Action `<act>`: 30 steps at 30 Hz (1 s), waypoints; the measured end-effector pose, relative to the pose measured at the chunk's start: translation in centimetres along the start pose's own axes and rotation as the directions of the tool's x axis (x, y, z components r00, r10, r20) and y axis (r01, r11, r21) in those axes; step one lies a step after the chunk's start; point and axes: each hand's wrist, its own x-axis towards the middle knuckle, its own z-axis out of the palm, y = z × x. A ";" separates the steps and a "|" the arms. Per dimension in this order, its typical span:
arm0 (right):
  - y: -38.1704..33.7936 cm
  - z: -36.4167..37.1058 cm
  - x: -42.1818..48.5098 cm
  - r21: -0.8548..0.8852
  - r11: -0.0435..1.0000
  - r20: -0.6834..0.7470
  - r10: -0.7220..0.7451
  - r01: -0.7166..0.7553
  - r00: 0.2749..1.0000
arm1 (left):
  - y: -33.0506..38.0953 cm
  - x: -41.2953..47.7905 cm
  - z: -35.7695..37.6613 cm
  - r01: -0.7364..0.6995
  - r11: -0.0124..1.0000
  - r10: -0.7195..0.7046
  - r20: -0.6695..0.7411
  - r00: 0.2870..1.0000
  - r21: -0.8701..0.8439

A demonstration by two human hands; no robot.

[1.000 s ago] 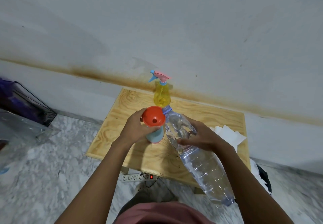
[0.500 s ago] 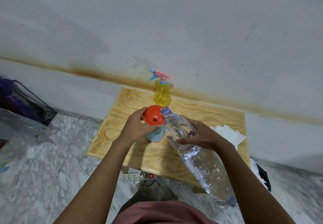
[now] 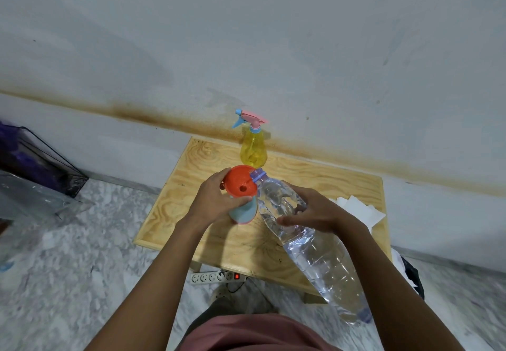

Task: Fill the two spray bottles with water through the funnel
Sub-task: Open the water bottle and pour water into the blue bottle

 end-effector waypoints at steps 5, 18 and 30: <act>0.0 -0.1 0.0 -0.005 1.000 0.007 0.004 -0.004 1.000 | 0.1 -0.1 0.0 -0.005 1.000 0.005 -0.005 1.000 -0.008; -0.1 -0.3 0.1 -0.032 1.000 0.009 0.001 -0.001 1.000 | 0.2 -0.3 -0.1 -0.002 1.000 0.002 -0.002 1.000 -0.014; -0.1 -0.4 0.0 -0.018 1.000 -0.001 0.007 -0.007 1.000 | 0.5 -0.5 -0.1 -0.007 1.000 0.007 -0.010 1.000 -0.014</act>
